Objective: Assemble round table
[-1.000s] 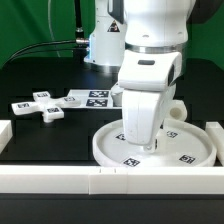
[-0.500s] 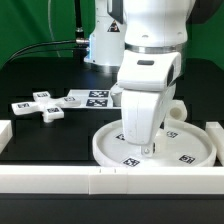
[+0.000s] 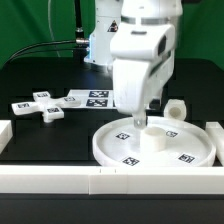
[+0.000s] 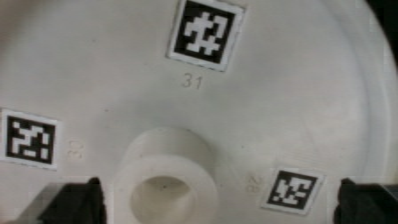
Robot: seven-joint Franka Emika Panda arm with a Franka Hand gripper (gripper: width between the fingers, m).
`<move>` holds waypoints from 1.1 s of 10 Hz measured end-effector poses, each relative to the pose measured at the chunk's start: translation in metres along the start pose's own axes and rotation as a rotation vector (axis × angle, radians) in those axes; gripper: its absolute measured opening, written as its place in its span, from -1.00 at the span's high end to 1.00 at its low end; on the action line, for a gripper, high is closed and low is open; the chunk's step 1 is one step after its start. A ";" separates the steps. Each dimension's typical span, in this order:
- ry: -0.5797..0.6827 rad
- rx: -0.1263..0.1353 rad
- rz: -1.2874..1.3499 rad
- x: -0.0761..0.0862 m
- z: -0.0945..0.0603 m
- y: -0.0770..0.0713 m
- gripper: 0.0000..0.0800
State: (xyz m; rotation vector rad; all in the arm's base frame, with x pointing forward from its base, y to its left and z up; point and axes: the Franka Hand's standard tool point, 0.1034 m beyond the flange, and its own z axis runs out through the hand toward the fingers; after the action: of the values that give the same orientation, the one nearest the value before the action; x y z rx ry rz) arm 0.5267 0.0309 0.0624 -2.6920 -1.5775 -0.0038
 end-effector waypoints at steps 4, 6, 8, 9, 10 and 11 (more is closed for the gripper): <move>0.035 -0.043 0.096 -0.003 -0.002 -0.010 -0.62; 0.040 -0.037 0.244 -0.003 -0.001 -0.011 -0.62; 0.052 -0.023 0.520 -0.007 -0.001 -0.017 -0.62; 0.054 -0.010 0.668 -0.005 0.000 -0.023 -0.62; 0.059 0.008 0.811 -0.003 0.002 -0.029 -0.62; 0.060 0.020 0.937 0.005 0.005 -0.037 -0.62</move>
Offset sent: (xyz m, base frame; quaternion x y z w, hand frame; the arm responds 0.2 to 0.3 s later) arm 0.0000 0.0000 0.0000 0.0000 0.0000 0.0000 1.0000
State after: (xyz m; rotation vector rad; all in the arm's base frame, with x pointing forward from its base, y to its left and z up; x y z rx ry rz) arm 0.4971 0.0533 0.0585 -3.0692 -0.1883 -0.0507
